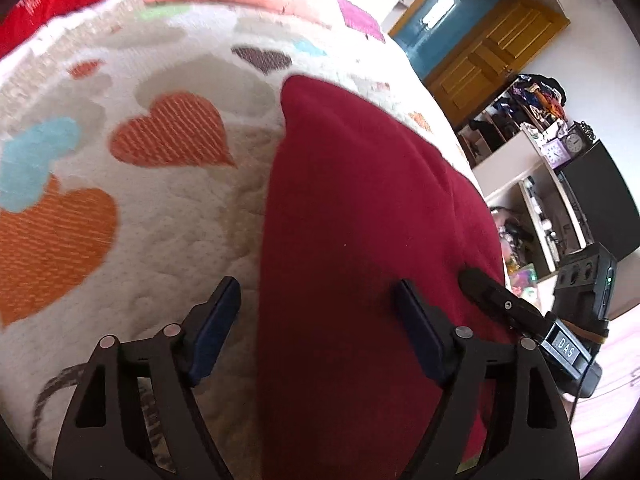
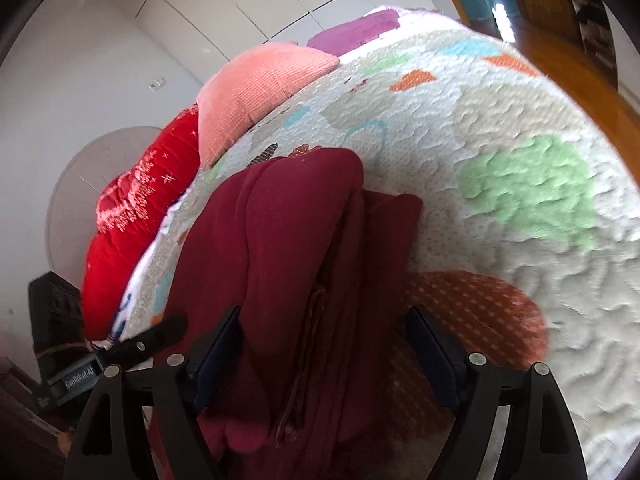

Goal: Fold small clothes

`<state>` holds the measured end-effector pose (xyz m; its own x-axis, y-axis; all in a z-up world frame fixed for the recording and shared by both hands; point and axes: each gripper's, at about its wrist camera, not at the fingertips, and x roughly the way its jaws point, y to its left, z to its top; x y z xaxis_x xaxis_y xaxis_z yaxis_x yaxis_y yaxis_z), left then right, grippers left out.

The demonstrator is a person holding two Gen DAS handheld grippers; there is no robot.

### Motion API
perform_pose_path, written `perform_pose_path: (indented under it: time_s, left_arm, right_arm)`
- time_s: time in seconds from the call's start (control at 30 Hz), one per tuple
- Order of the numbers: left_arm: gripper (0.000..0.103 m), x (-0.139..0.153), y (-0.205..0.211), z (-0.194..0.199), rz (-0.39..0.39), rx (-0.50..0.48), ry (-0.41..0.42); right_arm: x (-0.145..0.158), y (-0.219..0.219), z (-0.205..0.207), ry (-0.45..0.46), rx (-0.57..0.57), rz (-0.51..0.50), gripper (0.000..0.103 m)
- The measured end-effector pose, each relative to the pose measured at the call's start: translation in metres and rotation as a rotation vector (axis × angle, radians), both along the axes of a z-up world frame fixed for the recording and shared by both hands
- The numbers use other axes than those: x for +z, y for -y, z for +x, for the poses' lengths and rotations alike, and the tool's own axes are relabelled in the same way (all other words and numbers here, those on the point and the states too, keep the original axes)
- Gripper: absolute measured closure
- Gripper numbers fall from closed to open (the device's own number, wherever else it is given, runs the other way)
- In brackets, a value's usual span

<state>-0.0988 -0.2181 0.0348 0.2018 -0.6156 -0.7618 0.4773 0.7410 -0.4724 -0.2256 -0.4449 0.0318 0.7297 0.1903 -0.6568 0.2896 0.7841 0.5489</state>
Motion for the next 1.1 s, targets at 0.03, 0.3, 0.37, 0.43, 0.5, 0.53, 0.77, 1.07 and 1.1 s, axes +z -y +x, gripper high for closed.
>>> perform_pose_path:
  time_s: [0.03,0.3,0.37,0.43,0.5,0.53,0.77,1.07,1.1]
  left_arm:
    - [0.020,-0.002,0.002,0.001,-0.013,-0.002,-0.005]
    - [0.049,0.022,0.002,-0.012,-0.006,-0.088,0.086]
    - [0.049,0.033,-0.011,-0.015,-0.034,-0.083,0.079]
    - [0.049,0.048,-0.028,-0.020,-0.020,-0.063,0.127]
    - [0.049,0.058,-0.044,-0.022,0.013,-0.040,0.171]
    - [0.049,0.059,-0.053,-0.019,0.035,-0.024,0.172]
    - [0.045,0.019,-0.094,0.006,0.055,0.097,0.035]
    - [0.044,0.023,-0.085,-0.005,0.112,0.118,0.132]
    - [0.044,0.023,-0.084,-0.005,0.116,0.122,0.134]
  right_arm:
    - [-0.003,0.001,0.003,0.010,-0.002,0.008,0.019]
    - [0.015,-0.027,0.015,0.026,0.048,-0.112,0.051]
    - [0.029,-0.035,0.013,0.062,0.069,-0.108,0.056]
    - [0.040,-0.045,0.013,0.092,0.102,-0.074,0.056]
    - [0.044,-0.056,0.015,0.117,0.133,-0.044,0.056]
    - [0.045,-0.064,0.019,0.127,0.152,-0.026,0.056]
    - [0.015,-0.094,0.050,-0.027,0.168,-0.082,0.046]
    - [0.081,-0.123,0.017,0.137,0.218,-0.347,0.046]
    - [0.084,-0.130,0.018,0.149,0.259,-0.354,0.047]
